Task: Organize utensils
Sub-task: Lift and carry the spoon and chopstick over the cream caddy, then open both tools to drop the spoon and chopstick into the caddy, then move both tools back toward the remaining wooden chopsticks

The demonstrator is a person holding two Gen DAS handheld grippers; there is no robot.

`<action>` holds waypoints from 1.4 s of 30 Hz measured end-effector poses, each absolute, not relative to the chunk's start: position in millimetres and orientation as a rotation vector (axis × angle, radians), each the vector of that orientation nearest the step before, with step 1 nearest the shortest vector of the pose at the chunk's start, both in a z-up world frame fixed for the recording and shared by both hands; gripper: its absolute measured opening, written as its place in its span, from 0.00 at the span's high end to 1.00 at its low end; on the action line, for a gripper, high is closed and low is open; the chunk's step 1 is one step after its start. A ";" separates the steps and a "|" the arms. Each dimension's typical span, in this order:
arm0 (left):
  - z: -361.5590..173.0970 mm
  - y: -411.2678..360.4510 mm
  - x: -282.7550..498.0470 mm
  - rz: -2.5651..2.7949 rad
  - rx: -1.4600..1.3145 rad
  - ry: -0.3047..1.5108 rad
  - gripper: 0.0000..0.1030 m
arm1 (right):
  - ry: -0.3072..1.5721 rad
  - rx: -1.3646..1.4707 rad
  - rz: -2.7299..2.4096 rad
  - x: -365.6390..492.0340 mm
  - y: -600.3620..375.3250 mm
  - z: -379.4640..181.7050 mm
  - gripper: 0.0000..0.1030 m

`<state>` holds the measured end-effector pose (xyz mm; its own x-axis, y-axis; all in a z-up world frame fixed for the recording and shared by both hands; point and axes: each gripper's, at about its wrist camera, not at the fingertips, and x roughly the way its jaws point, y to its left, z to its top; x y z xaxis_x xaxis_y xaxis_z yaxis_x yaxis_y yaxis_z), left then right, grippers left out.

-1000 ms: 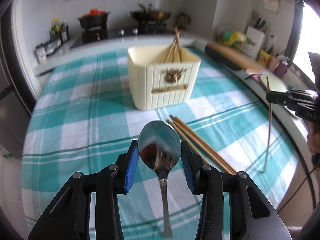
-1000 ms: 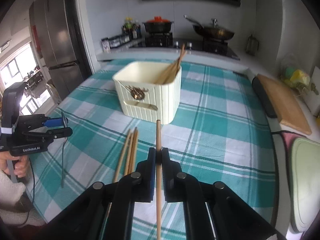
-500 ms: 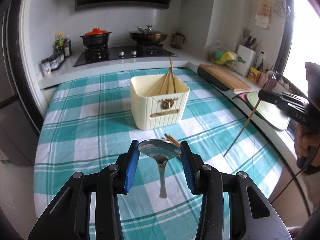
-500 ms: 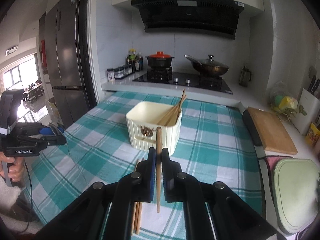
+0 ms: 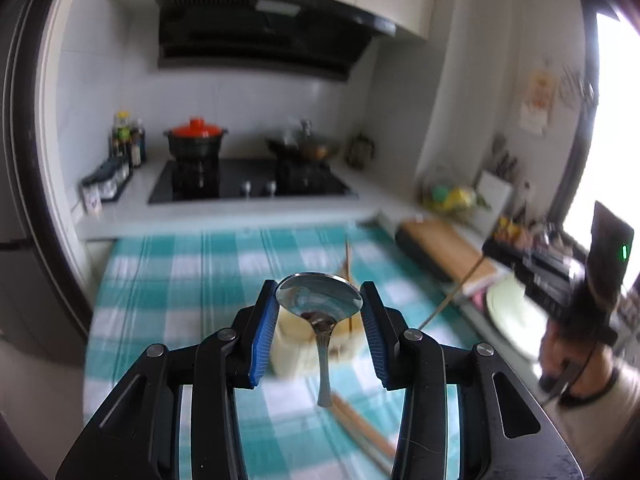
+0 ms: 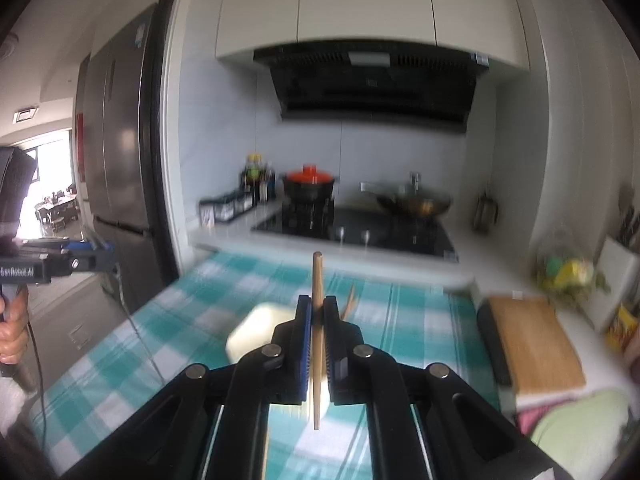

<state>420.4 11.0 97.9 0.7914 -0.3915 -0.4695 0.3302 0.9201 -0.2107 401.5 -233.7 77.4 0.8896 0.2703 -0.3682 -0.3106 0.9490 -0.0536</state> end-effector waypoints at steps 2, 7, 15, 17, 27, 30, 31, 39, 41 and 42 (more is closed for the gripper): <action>102.8 8.2 442.9 -0.375 -0.149 0.521 0.59 | 0.319 -0.097 0.303 418.2 -230.6 85.7 0.94; 76.7 -6.8 502.6 -0.287 -0.143 0.554 0.60 | 0.329 -0.015 0.322 466.4 -225.9 69.7 0.94; -12.1 -27.6 572.2 -0.284 -0.131 0.836 0.60 | 0.657 0.024 0.386 540.9 -207.8 -10.2 0.94; -23.0 -36.2 577.7 -0.287 -0.111 0.877 0.59 | 0.703 0.027 0.393 553.4 -203.1 -21.7 0.94; 14.1 -16.5 522.4 -0.297 -0.075 0.797 0.17 | 0.615 0.092 0.299 533.0 -224.1 4.6 0.43; 7.7 -5.6 486.4 -0.302 0.005 0.810 0.09 | 0.635 0.020 0.290 497.3 -236.5 3.7 0.43; -3.7 -1.8 466.5 -0.302 0.039 0.830 0.08 | 0.665 -0.013 0.291 481.3 -242.1 -4.6 0.43; -123.4 -11.6 365.2 -0.282 -0.040 0.969 0.08 | 0.933 -0.126 0.247 362.5 -277.5 -150.2 0.43; -148.6 -24.7 349.9 -0.243 -0.052 0.945 0.08 | 0.955 -0.133 0.214 339.2 -280.7 -181.5 0.43; -156.1 -29.2 345.6 -0.225 -0.056 0.934 0.08 | 0.957 -0.136 0.192 330.6 -282.2 -191.8 0.43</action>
<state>345.6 -29.2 -156.1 0.5728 -0.2159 -0.7907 0.1671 0.9752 -0.1452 330.6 -282.2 -191.8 0.5609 0.1025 -0.8215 -0.2221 0.9746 -0.0300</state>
